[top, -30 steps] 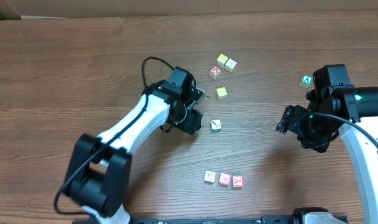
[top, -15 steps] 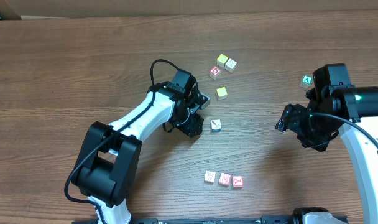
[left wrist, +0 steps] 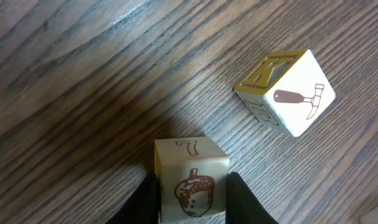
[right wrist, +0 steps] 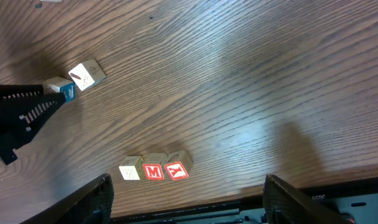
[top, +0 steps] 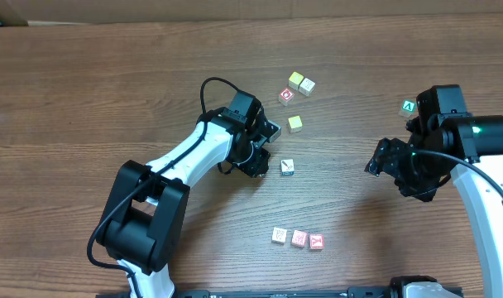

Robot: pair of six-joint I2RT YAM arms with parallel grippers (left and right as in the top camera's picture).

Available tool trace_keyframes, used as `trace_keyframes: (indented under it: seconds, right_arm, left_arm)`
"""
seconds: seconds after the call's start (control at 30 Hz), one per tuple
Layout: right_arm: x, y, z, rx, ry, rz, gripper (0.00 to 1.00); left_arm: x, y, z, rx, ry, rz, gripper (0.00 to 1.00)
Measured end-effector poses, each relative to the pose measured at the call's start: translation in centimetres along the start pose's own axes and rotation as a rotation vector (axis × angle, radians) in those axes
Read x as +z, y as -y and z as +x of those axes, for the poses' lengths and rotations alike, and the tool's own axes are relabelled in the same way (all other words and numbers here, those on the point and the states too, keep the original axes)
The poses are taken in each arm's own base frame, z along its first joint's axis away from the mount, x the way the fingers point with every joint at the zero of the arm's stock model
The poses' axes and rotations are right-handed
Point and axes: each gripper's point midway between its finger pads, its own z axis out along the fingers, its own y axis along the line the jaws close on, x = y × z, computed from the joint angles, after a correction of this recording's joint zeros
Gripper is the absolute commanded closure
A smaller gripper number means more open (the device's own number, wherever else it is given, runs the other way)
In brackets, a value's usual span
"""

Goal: Flip 5 blocks
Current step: 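Grasp the acorn block marked 7 with the left gripper, then carry the acorn block forward and set it beside the W block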

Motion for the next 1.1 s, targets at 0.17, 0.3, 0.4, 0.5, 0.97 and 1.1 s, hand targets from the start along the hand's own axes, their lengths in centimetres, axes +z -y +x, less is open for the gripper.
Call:
trace_keyframes:
  seconds: [0.17, 0.3, 0.4, 0.5, 0.97, 1.1]
  right_arm:
    - [0.0, -0.2, 0.1, 0.000, -0.004, -0.009, 0.22]
    - [0.0, -0.2, 0.1, 0.000, -0.005, -0.009, 0.22]
    - [0.0, -0.2, 0.1, 0.000, -0.004, -0.010, 0.22]
    - [0.0, -0.2, 0.1, 0.000, -0.005, -0.010, 0.22]
    - [0.0, -0.2, 0.1, 0.000, -0.004, -0.010, 0.22]
    - [0.0, -0.2, 0.0, -0.001, -0.003, -0.011, 0.22]
  left_arm:
    - [-0.1, 0.0, 0.0, -0.035, -0.003, 0.001, 0.91]
    - [-0.5, 0.2, 0.6, -0.096, -0.037, 0.004, 0.94]
    - [-1.6, 0.5, 0.2, -0.156, -0.054, 0.003, 0.96]
    - [-2.9, 0.5, -0.3, -0.212, -0.061, -0.019, 0.96]
    - [-8.5, 2.6, 5.4, -0.376, -0.016, -0.135, 0.95]
    - [-6.7, 4.7, 9.0, -0.382, -0.044, -0.131, 0.96]
